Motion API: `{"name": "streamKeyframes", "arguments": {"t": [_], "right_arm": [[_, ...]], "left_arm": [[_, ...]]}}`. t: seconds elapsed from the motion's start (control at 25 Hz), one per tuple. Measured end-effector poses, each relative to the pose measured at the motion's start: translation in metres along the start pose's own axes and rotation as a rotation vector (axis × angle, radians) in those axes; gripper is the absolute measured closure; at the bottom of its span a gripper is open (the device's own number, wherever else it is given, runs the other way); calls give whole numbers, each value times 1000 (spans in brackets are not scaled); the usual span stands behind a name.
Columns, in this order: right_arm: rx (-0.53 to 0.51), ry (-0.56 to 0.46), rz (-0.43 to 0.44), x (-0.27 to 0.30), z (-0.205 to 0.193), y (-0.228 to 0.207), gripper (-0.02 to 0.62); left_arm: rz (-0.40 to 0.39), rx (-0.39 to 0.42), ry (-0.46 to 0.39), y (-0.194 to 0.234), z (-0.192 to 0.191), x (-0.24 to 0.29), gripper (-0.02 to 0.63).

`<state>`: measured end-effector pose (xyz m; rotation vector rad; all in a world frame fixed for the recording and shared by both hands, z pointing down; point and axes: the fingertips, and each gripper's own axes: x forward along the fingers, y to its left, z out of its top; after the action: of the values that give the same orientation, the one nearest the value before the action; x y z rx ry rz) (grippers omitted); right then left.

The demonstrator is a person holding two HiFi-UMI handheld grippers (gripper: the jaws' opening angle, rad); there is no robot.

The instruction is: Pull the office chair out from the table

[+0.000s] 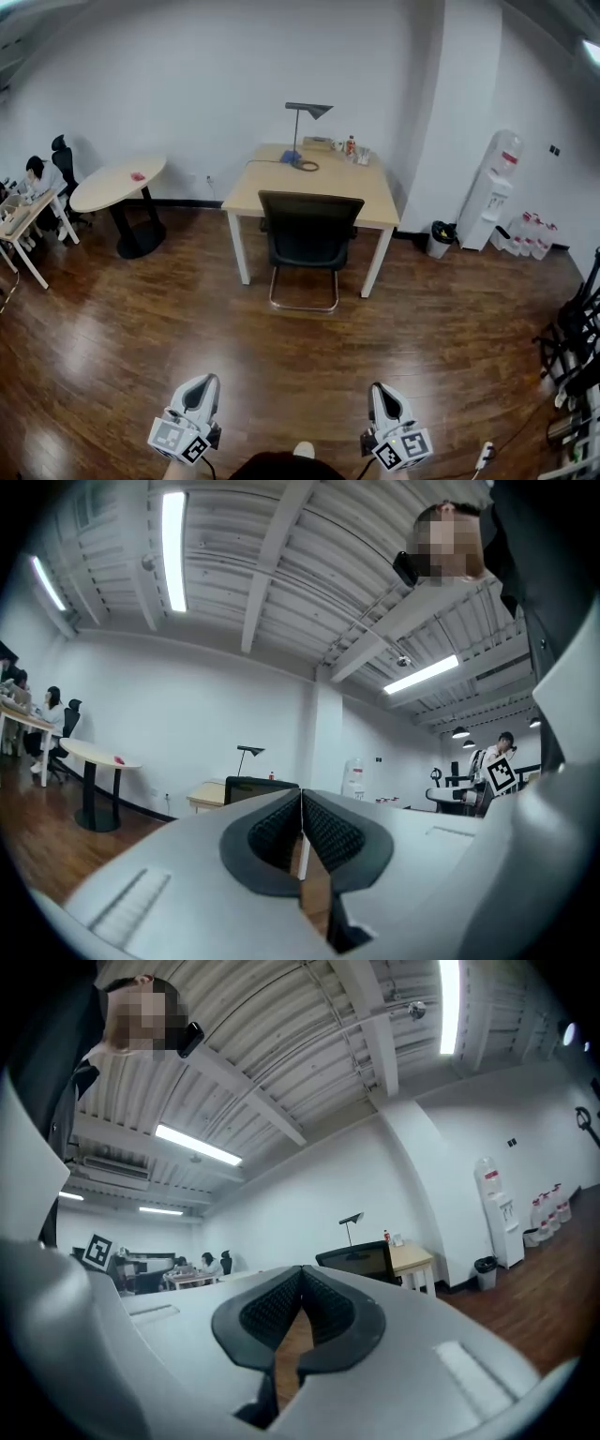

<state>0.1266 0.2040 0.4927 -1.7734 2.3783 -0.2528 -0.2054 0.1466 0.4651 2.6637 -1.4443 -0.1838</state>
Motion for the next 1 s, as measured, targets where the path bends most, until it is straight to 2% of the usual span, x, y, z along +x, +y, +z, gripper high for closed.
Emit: {"name": "streamKeyframes", "arguments": {"t": [0.16,0.32,0.64,1.0], "right_arm": [[-8,-7,-43,3,14,-49,581],[-23,20,-43,9,16,-78,581],[22,77,-39,26,-10,-98,581],[14,65,-58,68,-3,-115,581]], "left_arm": [[12,9,17,-7,-6,40,601],[22,4,12,-17,-8,68,601],[5,12,76,-22,-25,95,601],[-5,-32,95,6,-39,151,601]]}}
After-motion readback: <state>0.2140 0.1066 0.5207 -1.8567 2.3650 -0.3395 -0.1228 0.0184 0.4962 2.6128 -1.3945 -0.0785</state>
